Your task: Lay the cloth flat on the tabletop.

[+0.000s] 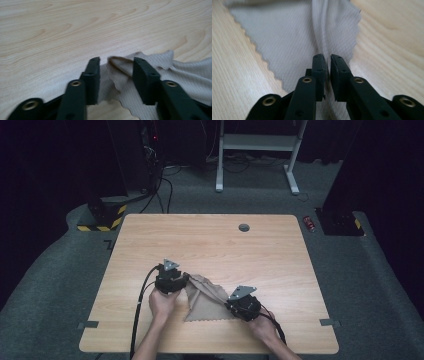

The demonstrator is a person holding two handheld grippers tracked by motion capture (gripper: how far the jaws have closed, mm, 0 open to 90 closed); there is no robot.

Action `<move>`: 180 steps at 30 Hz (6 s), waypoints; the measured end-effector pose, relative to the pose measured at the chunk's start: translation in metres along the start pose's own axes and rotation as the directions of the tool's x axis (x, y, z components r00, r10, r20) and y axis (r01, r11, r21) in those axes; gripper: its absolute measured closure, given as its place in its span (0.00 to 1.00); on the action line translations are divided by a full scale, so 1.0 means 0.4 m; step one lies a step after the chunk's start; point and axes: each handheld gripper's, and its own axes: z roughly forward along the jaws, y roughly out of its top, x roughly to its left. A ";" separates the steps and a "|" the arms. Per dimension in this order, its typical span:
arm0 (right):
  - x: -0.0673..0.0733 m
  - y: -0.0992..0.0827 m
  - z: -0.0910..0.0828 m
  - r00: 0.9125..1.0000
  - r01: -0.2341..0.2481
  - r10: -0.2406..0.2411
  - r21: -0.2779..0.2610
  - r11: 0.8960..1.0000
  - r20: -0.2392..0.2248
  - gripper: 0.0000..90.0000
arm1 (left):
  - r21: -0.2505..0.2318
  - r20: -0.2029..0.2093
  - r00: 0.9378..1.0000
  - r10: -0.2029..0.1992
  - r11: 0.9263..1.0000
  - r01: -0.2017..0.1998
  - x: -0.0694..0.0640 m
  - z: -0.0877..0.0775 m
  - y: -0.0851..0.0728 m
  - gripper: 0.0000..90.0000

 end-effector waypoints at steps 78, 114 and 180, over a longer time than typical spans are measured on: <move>-0.080 0.213 0.107 0.996 -0.085 0.082 -0.063 0.994 -0.040 0.99 | 0.004 -0.094 0.995 0.025 1.000 -0.024 -0.052 0.009 -0.110 0.35; -0.255 0.177 0.138 0.969 -0.149 0.122 0.113 0.982 0.215 0.78 | 0.004 -0.096 0.995 0.025 1.000 -0.025 -0.052 0.009 -0.110 0.35; -0.277 0.178 0.185 0.977 -0.142 0.121 0.117 0.983 0.173 0.98 | 0.004 -0.098 0.995 0.025 1.000 -0.025 -0.052 0.010 -0.110 0.35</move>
